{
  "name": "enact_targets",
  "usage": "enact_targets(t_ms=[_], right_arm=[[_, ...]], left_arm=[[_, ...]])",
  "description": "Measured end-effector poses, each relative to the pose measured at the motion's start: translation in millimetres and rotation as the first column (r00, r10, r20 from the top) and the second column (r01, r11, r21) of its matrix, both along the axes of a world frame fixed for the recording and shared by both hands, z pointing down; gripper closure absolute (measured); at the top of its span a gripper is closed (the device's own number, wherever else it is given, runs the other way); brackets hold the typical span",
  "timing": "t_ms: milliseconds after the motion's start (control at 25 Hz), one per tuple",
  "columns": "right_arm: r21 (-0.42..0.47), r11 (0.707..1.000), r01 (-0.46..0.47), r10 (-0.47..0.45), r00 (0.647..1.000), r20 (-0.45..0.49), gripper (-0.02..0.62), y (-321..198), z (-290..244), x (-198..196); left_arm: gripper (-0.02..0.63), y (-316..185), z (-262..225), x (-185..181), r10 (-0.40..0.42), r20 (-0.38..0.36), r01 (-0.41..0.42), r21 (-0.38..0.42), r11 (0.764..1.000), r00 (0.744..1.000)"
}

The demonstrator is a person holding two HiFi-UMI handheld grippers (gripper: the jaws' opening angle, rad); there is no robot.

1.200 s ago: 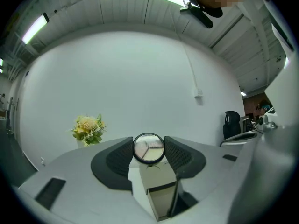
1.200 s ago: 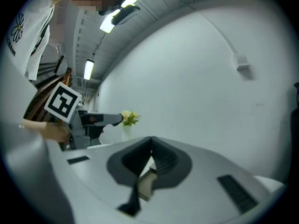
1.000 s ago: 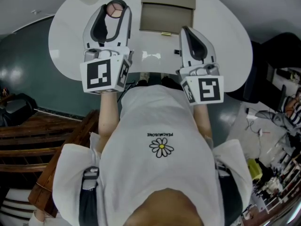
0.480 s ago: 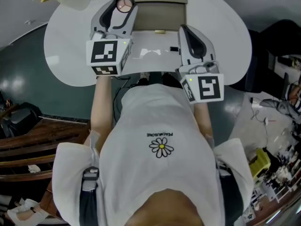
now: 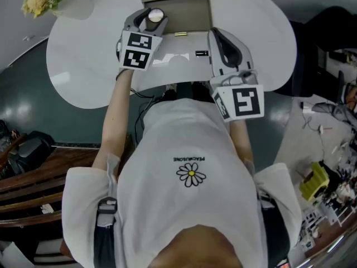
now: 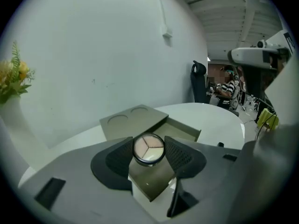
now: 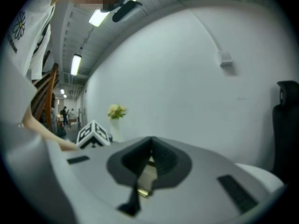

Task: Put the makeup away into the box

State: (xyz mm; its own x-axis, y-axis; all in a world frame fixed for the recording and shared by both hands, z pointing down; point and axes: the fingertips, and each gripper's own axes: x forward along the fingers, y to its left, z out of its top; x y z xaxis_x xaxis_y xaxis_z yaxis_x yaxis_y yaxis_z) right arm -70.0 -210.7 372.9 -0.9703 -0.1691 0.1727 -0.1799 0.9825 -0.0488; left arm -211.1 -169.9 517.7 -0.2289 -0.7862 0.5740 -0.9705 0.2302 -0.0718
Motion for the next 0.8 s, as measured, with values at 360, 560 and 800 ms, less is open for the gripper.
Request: enact_targets(t_ms=[360, 560, 800], right_arm=[[-0.015, 0.998, -0.054, 0.053, 0.998, -0.026, 0.566, -16, 8, 14], [-0.018, 0.998, -0.068, 0.067, 0.997, -0.030, 0.566, -21, 11, 18], [-0.022, 0.996, -0.081, 0.080, 0.996, -0.035, 0.566, -24, 14, 22]], left_arm=[[0.380, -7, 61, 10, 0.037, -0.147, -0.071, -0.230, 0.971, 0.988], [0.380, -11, 75, 11, 0.056, -0.156, -0.104, -0.323, 0.941, 0.986], [0.379, -15, 83, 9, 0.054, -0.180, -0.119, -0.369, 0.922, 0.982]])
